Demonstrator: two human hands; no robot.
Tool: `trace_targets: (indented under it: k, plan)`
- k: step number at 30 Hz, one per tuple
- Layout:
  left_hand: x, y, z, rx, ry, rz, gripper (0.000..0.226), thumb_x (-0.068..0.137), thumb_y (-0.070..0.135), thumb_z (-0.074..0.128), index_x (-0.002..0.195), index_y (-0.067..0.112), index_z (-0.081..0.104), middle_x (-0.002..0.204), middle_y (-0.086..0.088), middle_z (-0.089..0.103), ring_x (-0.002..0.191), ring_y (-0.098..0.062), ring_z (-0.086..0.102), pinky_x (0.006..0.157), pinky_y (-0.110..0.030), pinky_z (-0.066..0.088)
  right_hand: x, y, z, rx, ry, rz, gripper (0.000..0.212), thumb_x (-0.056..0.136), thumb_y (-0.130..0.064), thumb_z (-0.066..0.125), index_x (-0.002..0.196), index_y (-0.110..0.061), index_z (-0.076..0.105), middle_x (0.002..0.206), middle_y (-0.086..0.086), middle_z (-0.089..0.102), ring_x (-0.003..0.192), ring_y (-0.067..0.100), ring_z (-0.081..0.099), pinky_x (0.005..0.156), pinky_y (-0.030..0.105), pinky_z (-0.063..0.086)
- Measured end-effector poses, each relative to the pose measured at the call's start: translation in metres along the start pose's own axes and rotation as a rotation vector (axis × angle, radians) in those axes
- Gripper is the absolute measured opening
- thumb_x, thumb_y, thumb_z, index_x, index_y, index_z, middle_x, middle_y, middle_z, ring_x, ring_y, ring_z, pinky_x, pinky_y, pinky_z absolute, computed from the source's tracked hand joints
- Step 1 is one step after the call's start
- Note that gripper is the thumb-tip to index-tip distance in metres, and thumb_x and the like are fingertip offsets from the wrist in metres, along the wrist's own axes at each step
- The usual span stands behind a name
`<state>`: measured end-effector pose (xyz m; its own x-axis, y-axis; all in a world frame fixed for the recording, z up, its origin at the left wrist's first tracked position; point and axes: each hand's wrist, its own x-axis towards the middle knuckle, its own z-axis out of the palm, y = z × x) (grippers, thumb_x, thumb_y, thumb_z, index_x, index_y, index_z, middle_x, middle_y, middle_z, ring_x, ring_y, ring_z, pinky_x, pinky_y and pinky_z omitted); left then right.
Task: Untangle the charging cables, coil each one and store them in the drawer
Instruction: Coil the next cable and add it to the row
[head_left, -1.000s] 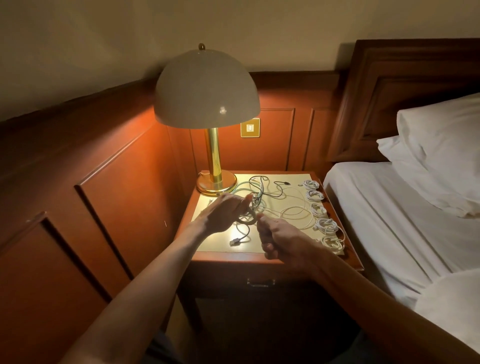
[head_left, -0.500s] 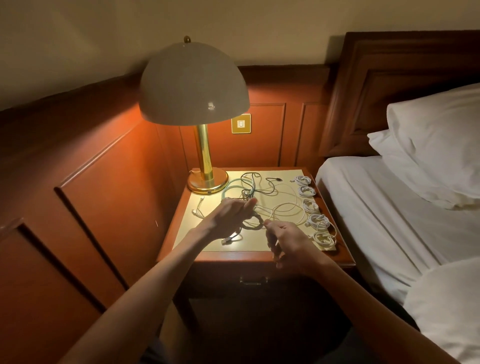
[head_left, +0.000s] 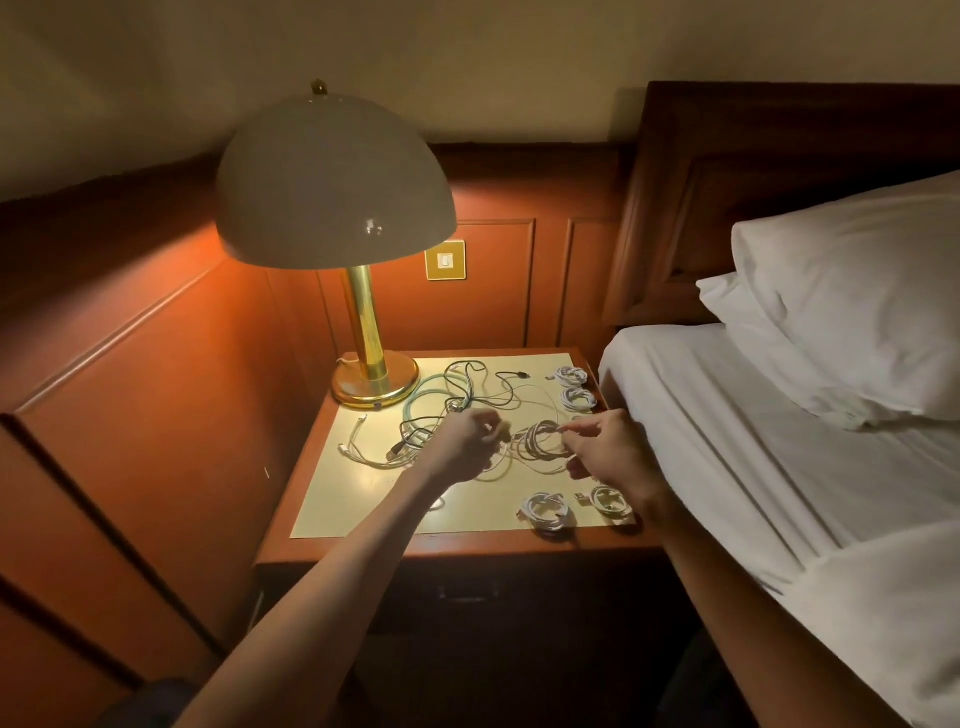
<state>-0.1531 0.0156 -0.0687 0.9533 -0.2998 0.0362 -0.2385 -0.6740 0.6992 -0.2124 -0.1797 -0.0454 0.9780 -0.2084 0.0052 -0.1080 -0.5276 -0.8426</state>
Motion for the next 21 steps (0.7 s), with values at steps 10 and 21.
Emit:
trace_targets:
  k: [10,21]
  plan:
    - [0.037,-0.034,0.069,0.565,-0.004,0.334,0.029,0.097,0.027,0.060,0.125,0.028,0.065,0.105,-0.002,0.056,0.083,-0.023,0.063,0.066,-0.035,0.053,0.055,0.048,0.007,-0.255,0.062,0.078,0.014,0.088,-0.012,0.067,0.100,-0.012,0.073,0.093,0.006,0.073,0.054,0.014,0.069,0.055,0.030,0.061]
    - [0.076,-0.039,0.032,0.359,0.311,0.301,0.019,0.101,0.025,0.047,0.101,0.009,0.058,0.098,-0.001,0.056,0.068,-0.018,0.057,0.058,-0.031,0.052,0.073,0.060,0.023,-0.176,0.044,0.134,0.017,0.089,-0.010,0.068,0.104,-0.007,0.075,0.089,0.007,0.074,0.055,0.012,0.071,0.054,0.026,0.060]
